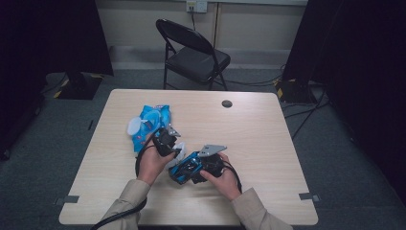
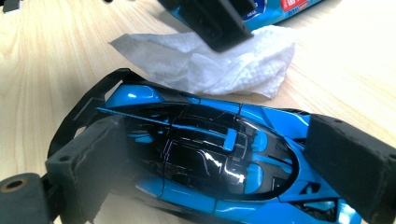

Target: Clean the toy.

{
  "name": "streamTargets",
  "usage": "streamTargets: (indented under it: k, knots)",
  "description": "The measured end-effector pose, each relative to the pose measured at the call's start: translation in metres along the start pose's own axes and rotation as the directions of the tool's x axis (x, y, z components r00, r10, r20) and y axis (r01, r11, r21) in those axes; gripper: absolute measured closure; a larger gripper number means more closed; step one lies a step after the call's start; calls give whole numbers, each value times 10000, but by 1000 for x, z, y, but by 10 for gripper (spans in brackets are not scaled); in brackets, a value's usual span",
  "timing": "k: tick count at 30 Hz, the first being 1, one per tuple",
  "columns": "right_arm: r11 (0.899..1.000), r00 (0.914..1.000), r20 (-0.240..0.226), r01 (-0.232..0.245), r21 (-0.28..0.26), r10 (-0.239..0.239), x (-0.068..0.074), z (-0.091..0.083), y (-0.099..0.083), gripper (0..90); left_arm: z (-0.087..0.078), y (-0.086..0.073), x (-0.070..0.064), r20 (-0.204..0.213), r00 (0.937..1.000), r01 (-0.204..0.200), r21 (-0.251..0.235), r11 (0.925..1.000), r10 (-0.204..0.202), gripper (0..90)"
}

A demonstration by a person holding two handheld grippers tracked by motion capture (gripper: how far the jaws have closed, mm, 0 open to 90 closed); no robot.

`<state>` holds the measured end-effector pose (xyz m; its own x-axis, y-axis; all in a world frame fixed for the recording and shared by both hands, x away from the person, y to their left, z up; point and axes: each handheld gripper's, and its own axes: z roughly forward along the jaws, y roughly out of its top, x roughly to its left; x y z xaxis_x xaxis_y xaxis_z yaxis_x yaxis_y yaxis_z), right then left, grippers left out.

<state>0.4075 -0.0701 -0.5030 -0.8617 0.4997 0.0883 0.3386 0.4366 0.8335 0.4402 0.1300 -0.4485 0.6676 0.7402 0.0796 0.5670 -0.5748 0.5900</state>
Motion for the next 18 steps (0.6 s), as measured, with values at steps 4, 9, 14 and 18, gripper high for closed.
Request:
streamTargets:
  k: [4, 9, 14, 18]
  knots:
    - [10000, 10000, 0, -8, -4, 8, 0, 0, 0, 58, 11, -3, 3, -55, 10000, 53, 331, 9994, -51, 629]
    - [10000, 10000, 0, -2, 2, 2, 0, 0, 0, 58, 23, -6, 5, 159, 9997, 165, 435, 9989, -172, 581]
    - [10000, 10000, -1, 0, 0, 0, 0, 0, 0, 58, 30, -7, 3, 451, 9987, 187, 629, 9978, -215, 638]
    - [10000, 10000, -3, 5, 2, -5, 0, 0, 0, 58, 30, -5, -3, 712, 9975, -67, 697, 9975, 17, 796]
